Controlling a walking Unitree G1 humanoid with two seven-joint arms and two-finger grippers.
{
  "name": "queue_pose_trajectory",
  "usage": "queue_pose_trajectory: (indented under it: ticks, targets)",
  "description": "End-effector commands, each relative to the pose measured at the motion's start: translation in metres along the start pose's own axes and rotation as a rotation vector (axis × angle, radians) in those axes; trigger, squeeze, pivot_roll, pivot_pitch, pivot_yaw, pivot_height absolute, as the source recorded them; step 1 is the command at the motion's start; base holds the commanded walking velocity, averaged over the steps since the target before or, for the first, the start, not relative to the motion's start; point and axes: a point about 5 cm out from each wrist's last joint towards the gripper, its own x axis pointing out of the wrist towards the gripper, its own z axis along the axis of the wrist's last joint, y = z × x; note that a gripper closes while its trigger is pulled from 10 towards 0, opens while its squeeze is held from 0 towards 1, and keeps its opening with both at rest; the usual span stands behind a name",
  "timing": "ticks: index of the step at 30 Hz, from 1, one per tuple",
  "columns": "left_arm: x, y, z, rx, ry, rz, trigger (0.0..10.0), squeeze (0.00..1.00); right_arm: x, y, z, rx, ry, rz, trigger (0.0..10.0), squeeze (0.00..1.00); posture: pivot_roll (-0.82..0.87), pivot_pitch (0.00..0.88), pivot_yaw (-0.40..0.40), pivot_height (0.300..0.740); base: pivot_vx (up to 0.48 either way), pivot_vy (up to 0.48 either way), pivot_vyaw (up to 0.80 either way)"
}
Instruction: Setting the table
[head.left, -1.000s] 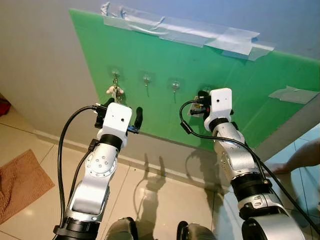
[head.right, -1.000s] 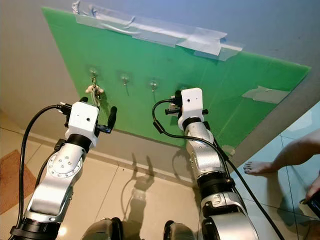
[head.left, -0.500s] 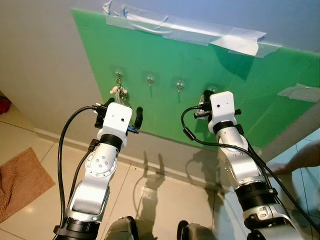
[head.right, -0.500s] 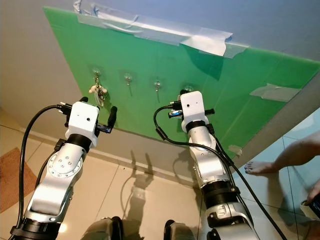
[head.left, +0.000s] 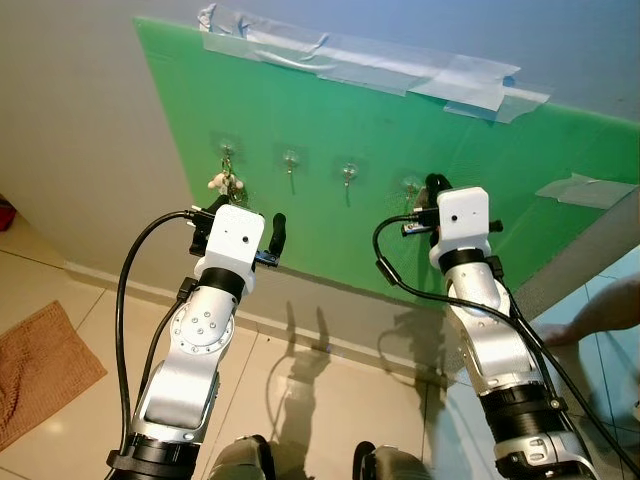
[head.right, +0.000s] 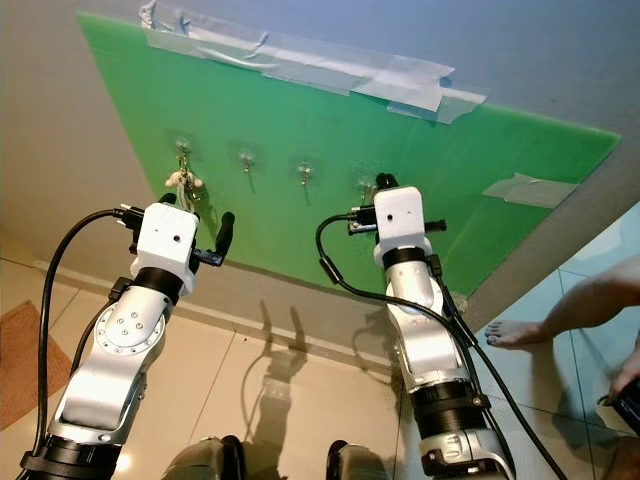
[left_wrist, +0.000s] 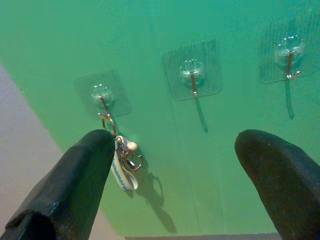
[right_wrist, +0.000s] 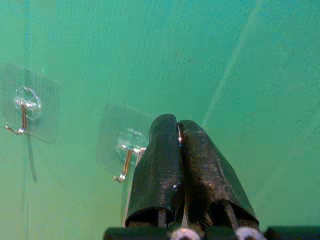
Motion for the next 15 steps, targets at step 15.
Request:
queue_pose_trajectory:
  ticks: [15]
  targets:
    - [-0.001, -0.002, -0.002, 0.01, 0.009, -0.01, 10.0, 0.0, -0.016, 0.007, 0.004, 0.095, 0.046, 0.024, 10.0, 0.0, -0.02, 0.133, -0.035, 0.74, 0.0, 0.0, 0.0]
